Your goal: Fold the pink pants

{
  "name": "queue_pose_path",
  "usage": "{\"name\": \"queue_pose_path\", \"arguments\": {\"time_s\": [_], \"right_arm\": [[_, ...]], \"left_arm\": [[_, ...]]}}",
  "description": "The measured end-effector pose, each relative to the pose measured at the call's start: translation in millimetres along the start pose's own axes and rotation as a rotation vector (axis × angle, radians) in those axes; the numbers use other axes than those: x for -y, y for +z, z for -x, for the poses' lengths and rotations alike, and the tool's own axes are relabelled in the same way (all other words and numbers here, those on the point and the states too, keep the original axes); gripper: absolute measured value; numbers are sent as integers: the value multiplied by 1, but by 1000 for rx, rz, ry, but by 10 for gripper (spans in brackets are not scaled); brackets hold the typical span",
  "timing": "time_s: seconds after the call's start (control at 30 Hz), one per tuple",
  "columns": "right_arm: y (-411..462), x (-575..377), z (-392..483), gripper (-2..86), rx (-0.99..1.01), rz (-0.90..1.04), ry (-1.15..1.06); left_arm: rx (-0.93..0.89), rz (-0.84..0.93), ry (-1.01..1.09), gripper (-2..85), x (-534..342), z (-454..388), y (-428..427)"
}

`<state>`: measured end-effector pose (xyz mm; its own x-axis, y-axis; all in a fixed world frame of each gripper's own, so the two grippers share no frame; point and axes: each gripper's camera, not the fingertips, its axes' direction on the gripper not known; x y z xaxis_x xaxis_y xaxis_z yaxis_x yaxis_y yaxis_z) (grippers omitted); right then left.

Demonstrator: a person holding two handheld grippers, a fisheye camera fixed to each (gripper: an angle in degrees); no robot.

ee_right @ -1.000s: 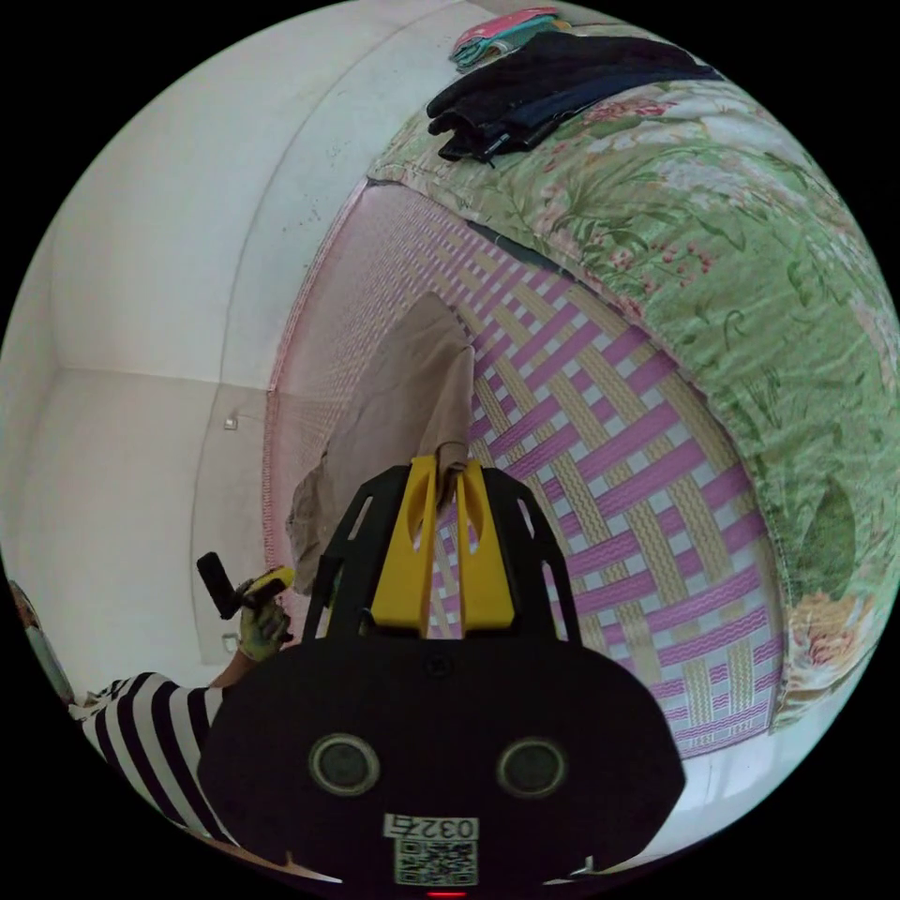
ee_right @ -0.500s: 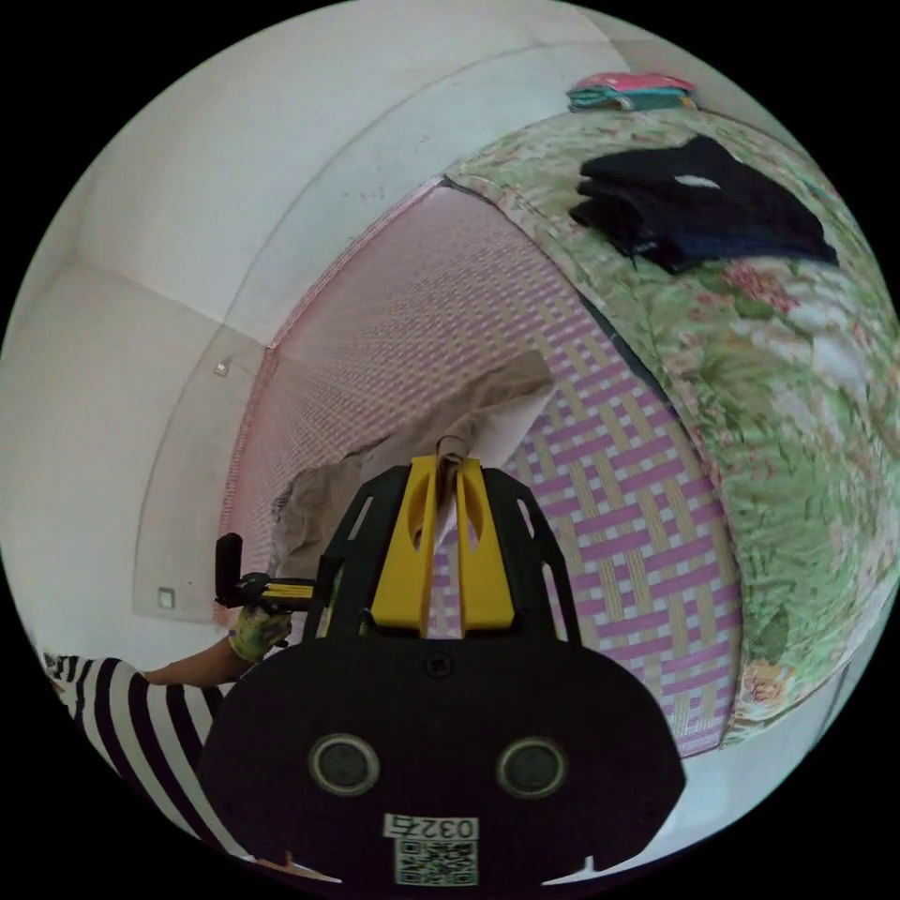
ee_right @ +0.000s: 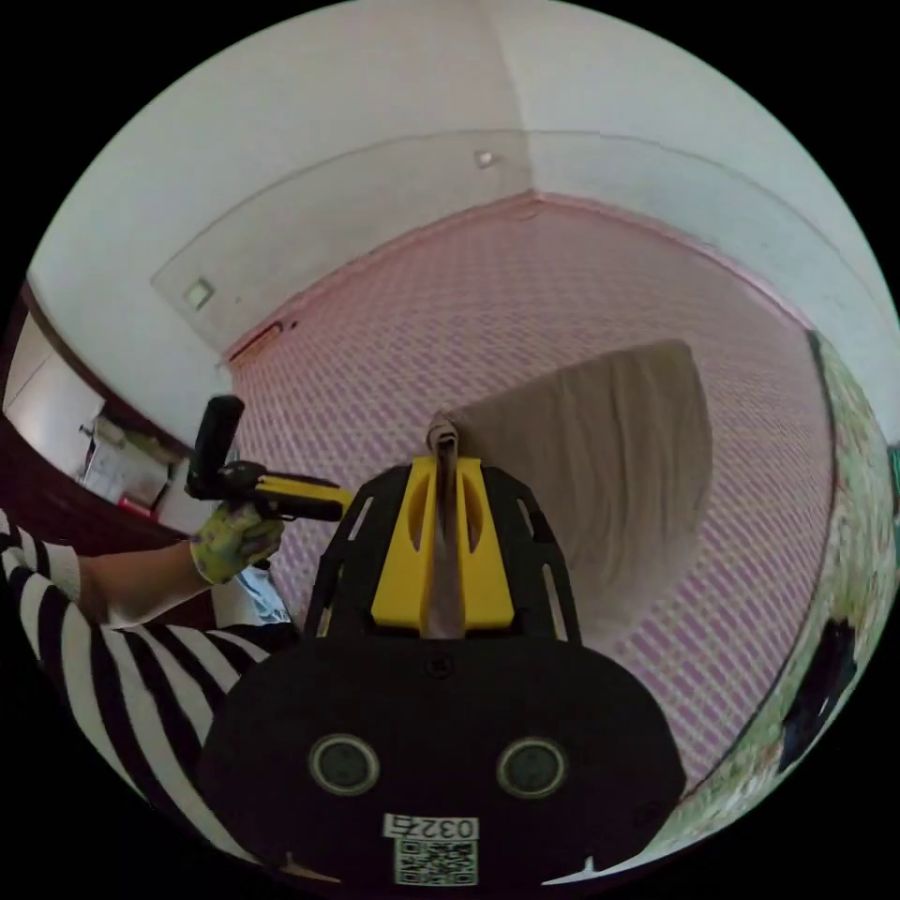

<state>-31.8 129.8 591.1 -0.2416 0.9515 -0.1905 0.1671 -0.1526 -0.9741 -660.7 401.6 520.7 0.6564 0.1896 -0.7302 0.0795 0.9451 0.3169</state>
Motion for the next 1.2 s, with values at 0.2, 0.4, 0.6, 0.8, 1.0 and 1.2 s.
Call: {"name": "queue_pose_path", "arguments": {"time_s": [0.2,0.4,0.6,0.8,1.0,1.2], "right_arm": [[155,-13,15,35,43,256,2],[163,-2,-5,68,105,249,-8],[154,-15,-47,55,519,185,37],[63,-113,-190,41,245,38,404],[65,-204,-267,0,302,160,596],[23,-221,-296,27,326,63,633]], "left_arm": [[-2,-15,-48,-9,-11,46,-20],[-14,-75,-74,-9,-4,90,-28],[-39,35,20,-9,34,110,16],[-10,303,222,-9,50,117,87],[74,508,195,-9,27,179,135],[6,729,117,-9,-5,220,170]]}}
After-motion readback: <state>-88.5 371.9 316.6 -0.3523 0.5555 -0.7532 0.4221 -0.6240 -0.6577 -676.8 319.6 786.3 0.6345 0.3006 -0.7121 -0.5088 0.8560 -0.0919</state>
